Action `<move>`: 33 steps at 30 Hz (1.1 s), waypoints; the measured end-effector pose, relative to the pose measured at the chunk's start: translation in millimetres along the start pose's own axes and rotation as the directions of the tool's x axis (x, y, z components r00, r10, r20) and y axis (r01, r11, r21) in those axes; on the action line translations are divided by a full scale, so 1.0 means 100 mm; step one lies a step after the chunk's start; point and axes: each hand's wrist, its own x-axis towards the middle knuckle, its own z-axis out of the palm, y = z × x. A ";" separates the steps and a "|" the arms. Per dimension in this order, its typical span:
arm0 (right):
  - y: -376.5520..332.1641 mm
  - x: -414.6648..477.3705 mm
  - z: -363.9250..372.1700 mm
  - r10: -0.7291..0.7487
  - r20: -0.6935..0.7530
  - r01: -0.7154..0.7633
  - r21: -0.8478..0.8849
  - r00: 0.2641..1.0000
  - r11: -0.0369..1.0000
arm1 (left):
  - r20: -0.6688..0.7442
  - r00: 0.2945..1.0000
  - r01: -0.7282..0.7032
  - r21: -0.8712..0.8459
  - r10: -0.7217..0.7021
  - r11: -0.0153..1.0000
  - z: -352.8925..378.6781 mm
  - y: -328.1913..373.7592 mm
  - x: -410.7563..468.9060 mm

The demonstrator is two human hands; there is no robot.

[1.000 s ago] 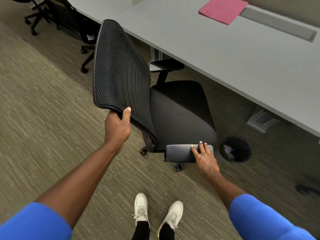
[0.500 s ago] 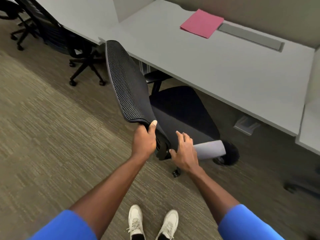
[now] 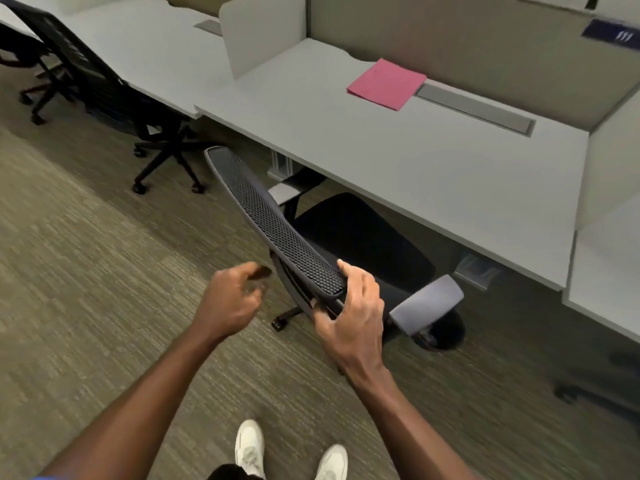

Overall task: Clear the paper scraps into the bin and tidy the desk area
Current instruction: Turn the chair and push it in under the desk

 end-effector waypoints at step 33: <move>0.37 0.81 -0.18 -0.119 -0.505 -0.139 -0.444 0.855 0.885 | 0.018 0.752 -0.619 0.362 0.659 0.697 -0.58 -0.62 2.23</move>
